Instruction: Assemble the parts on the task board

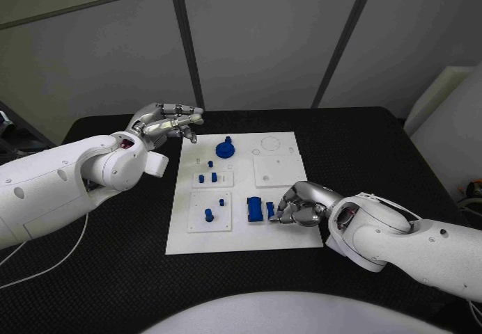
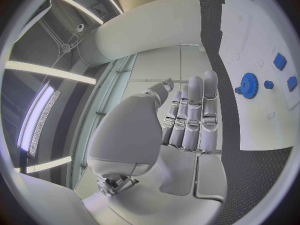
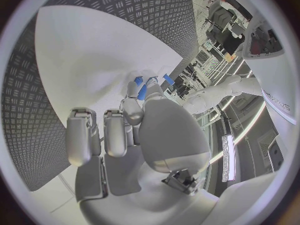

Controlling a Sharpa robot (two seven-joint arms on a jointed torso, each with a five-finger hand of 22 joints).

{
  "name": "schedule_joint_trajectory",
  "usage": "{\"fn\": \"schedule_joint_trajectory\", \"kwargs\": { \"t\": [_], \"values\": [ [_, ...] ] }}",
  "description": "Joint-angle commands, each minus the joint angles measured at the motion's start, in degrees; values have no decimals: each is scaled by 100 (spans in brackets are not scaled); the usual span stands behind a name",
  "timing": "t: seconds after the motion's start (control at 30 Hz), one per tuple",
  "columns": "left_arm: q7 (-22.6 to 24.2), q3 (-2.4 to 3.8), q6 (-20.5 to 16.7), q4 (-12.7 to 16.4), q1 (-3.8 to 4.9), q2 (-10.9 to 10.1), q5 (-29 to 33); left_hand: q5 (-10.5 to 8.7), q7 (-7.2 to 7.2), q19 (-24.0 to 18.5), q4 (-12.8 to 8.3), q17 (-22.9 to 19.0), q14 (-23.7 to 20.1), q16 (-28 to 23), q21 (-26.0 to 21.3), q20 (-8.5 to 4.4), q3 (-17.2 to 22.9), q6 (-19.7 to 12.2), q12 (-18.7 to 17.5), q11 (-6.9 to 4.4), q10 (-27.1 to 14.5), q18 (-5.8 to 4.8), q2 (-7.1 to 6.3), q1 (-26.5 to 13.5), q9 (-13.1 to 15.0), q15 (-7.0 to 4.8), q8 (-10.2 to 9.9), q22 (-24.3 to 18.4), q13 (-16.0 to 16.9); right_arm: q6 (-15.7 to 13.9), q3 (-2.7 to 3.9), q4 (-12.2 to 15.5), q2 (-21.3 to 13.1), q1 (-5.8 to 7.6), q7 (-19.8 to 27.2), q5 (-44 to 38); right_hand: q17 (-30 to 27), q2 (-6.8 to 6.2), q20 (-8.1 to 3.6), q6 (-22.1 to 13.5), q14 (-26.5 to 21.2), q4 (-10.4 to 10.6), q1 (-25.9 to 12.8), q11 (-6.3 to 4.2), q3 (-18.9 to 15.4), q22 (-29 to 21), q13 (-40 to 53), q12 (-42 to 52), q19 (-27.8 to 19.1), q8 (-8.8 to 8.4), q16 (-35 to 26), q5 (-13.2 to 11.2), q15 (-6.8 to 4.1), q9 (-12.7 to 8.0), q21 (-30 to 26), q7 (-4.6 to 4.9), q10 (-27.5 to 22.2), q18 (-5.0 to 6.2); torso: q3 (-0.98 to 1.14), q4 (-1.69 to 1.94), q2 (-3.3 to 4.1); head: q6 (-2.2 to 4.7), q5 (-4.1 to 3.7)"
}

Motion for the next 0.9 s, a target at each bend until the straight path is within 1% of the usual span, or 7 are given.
{"fn": "schedule_joint_trajectory", "kwargs": {
  "t": [0.03, 0.23, 0.43, 0.53, 0.73, 0.8, 0.9],
  "values": [
    [14, 4, 63, 8, 8, 1, 18, -8, 0, -11, -12, -9, -47, -30, -21, 38, -23, -42, 35, 2, -44, -14, 43, 33, -5, -5, 18, -6, -10, -291, 1, 22, -15, 5, 227, 102, 434, 15, 8, -25, 388, 38, -92, 10, -46, 887, 5, 11, 154, 23, 1, -21, -1, 8, -10, 3, 11, -48, 3, 3, 5, 2, -3],
    [13, 4, 67, 5, 8, 7, 18, -8, 0, -11, -12, -9, -47, -30, -21, 38, -23, -42, 35, 2, -44, -14, 43, 33, -5, -5, 18, -6, -10, -346, 2, -42, -32, 5, 173, 106, 436, 29, 10, -26, 389, 57, -140, 11, -78, 892, 7, 11, 157, 24, 3, -27, 0, 11, -8, 2, 12, -49, -1, 2, 8, -1, -13],
    [9, 4, 68, 5, 8, 8, 18, -8, 0, -11, -12, -9, -47, -30, -21, 38, -23, -42, 35, 2, -44, -14, 43, 33, -5, -5, 18, -6, -10, -347, 2, -123, -15, 6, 84, -43, 456, 121, 6, -17, 393, 11, -47, -5, -55, 908, 32, 40, 169, 35, 16, 39, -10, 23, 4, -17, 29, -53, -2, 12, 6, -17, -13],
    [8, 4, 69, 5, 8, 7, 18, -8, 0, -11, -12, -9, -47, -30, -21, 38, -23, -42, 35, 2, -44, -14, 43, 33, -5, -5, 18, -6, -10, -223, 2, -148, 6, 6, 38, -144, 454, 119, 2, -18, 393, -21, 16, -9, -58, 909, 35, 41, 169, 37, 14, 31, -14, 27, 4, -21, 30, -52, -2, 13, 2, -21, -9],
    [2, 4, 74, 6, 8, 4, 18, -8, 0, -11, -12, -9, -47, -30, -21, 38, -23, -42, 35, 2, -44, -14, 43, 33, -5, -5, 18, -6, -10, 117, 2, -163, 64, 6, -39, -344, 465, 98, -4, -14, 394, -92, 146, -12, -89, 918, 50, 52, 174, 48, 19, -113, -18, 41, 8, -24, 36, -55, -1, 5, 4, -36, 5],
    [1, 4, 75, 4, 8, 4, 18, -8, 0, -11, -12, -9, -47, -30, -21, 38, -23, -42, 35, 2, -44, -14, 43, 33, -5, -5, 18, -6, -10, 187, 2, -170, 92, 6, -58, -388, 468, 98, -4, -13, 395, -102, 165, -13, -93, 919, 54, 56, 175, 50, 21, -134, -18, 44, 8, -25, 38, -55, 1, -2, 5, -38, 8],
    [-1, 4, 77, 4, 8, 7, 18, -8, 0, -11, -12, -9, -47, -30, -21, 38, -23, -42, 35, 2, -44, -14, 43, 33, -5, -5, 18, -6, -10, 258, 2, -192, 136, 6, -103, -443, 465, 98, -4, -13, 394, -105, 172, -14, -94, 920, 57, 59, 176, 51, 19, -140, -18, 44, 9, -25, 39, -55, 1, 3, 6, -37, 6]
  ]
}}
